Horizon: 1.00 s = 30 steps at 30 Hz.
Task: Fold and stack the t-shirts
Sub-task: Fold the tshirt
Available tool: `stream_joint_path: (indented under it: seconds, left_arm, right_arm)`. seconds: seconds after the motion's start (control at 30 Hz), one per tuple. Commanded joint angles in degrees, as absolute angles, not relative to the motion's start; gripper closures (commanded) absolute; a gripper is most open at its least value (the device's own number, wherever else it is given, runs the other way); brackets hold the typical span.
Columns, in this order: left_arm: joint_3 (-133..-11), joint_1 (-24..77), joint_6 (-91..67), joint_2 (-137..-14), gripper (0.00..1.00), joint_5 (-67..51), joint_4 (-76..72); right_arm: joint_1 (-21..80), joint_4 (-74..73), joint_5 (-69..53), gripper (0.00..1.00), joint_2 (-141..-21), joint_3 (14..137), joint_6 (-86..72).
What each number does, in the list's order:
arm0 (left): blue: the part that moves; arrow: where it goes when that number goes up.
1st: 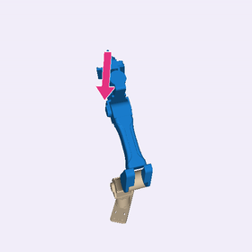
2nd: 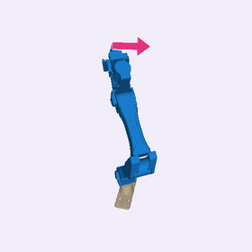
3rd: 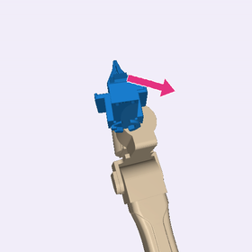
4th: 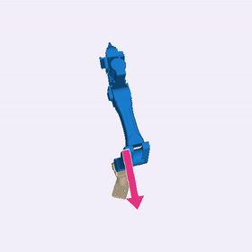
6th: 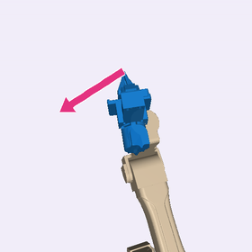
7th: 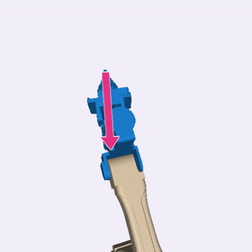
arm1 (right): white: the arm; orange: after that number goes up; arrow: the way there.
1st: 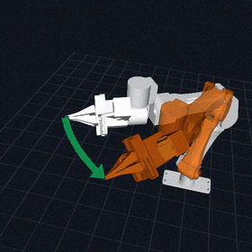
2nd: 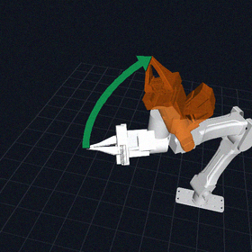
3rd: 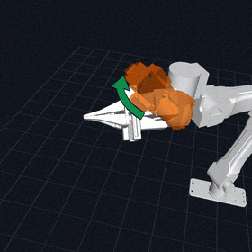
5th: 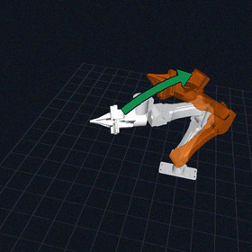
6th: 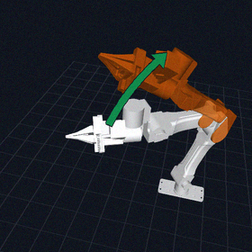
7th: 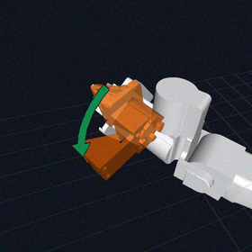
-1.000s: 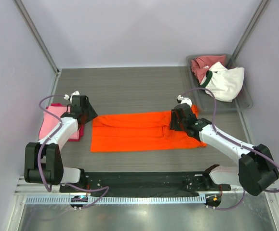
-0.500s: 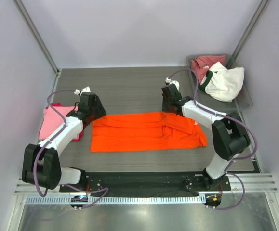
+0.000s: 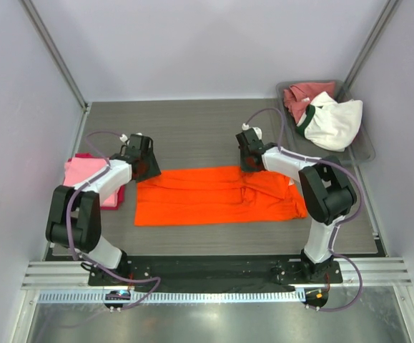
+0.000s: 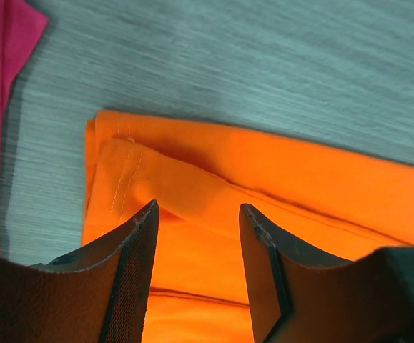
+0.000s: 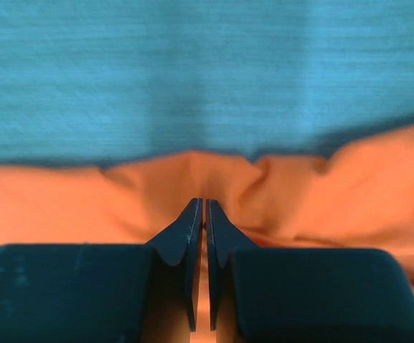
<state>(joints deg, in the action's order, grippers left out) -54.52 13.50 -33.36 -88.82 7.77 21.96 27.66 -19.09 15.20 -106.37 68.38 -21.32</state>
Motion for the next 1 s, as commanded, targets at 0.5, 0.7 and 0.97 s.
stream_joint_path:
  seconds: [0.5,0.7,0.97]
  left_arm:
    - [-51.24,12.13,-33.75,-88.95,0.57,7.65,21.8]
    - [-49.66,11.69,-34.01,-87.02,0.66,8.35,21.53]
    - [-45.18,11.25,-34.98,-80.78,0.77,10.02,19.52]
  right_arm:
    - [28.13,-20.92,6.24,0.91,-81.31,48.87,-21.01]
    - [28.13,-21.88,3.7,0.91,-77.17,47.72,-21.18]
    - [28.12,-21.53,6.67,0.88,-82.61,53.69,-21.62]
